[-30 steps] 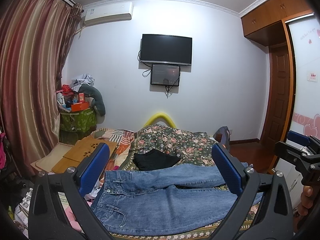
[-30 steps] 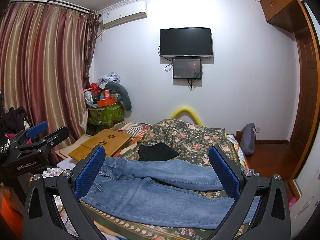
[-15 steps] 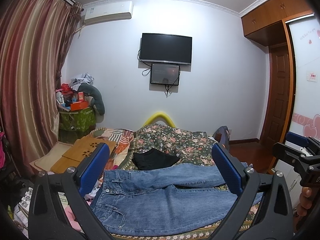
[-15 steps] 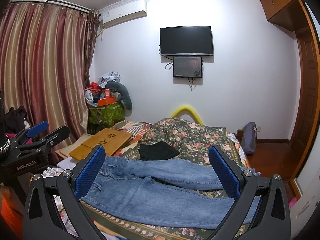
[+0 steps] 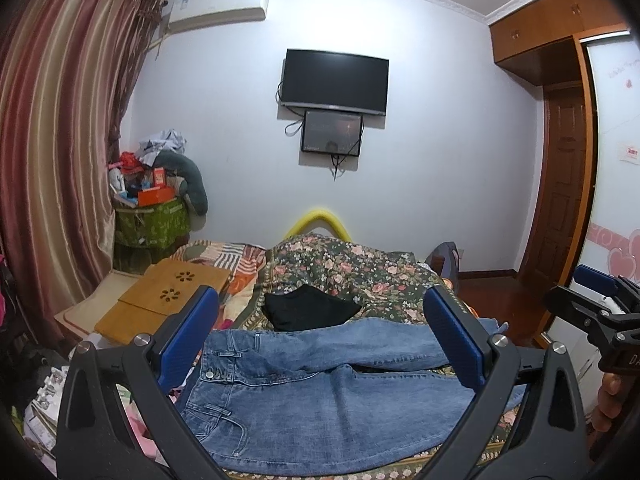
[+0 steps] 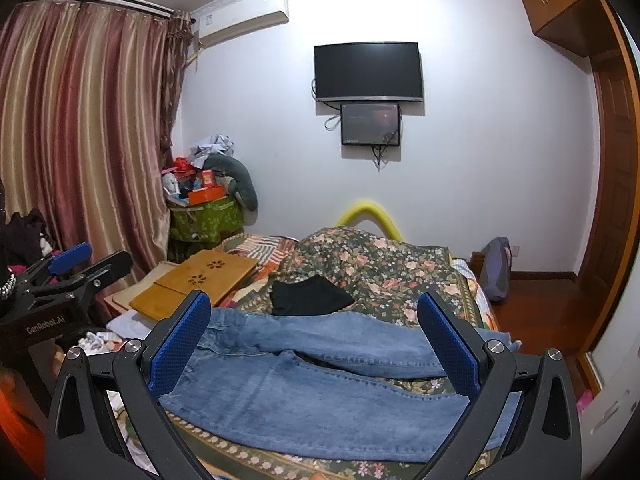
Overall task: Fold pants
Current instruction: 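Lower both tools to the jeans and close each on the waistband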
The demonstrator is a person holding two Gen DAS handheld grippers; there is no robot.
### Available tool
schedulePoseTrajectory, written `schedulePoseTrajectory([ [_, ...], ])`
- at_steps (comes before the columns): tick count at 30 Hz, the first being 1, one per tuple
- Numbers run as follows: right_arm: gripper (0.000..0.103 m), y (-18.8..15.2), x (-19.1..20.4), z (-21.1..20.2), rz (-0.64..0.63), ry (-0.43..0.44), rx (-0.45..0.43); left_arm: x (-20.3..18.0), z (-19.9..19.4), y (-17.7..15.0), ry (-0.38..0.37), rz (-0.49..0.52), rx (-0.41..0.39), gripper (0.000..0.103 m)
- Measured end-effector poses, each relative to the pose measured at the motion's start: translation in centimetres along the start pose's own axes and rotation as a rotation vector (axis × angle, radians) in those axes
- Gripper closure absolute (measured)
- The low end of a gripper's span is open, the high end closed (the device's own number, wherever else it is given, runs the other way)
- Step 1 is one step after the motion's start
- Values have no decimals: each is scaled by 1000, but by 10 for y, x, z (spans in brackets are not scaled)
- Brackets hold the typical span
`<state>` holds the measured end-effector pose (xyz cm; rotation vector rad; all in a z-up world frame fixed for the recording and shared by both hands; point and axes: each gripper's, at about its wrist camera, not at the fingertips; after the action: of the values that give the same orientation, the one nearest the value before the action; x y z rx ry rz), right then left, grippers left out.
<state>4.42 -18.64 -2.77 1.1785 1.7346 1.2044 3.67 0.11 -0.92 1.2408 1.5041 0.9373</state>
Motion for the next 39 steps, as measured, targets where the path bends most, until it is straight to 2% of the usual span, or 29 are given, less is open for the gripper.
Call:
schedulePoseTrajectory([
  [8,0,-4,-38,67,2,-72,73,31,83,10,40,-19,105,0],
  [11,0,-12,-58,103,10,-83,121,45,121,9,93,9,119,0],
  [17,1,-27,-83,155,37,-63,211,80,205,-2,217,82,194,0],
  [19,1,-34,-93,179,39,-65,256,93,229,-8,234,95,206,0],
  [24,1,-52,-111,233,19,-37,341,131,292,-26,236,93,307,0],
  [27,1,-66,-116,269,2,-3,392,155,328,-38,266,72,374,0],
  [31,2,-84,-120,308,-19,37,455,185,366,-59,328,89,452,24],
  [33,3,-91,-120,325,-28,55,479,202,383,-71,345,74,506,32],
  [36,7,-100,-125,350,-37,77,511,227,401,-88,365,27,572,34],
  [39,10,-107,-130,368,-45,99,540,246,412,-103,348,-28,624,35],
])
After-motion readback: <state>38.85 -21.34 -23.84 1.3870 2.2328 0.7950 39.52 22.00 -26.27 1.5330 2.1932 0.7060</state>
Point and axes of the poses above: each gripper's, at about its wrist camera, not at the fingertips, and z roughly the way its jaws point, x to its left, y to its top, and after that the axes turned 6 degrees about -z, right-handed
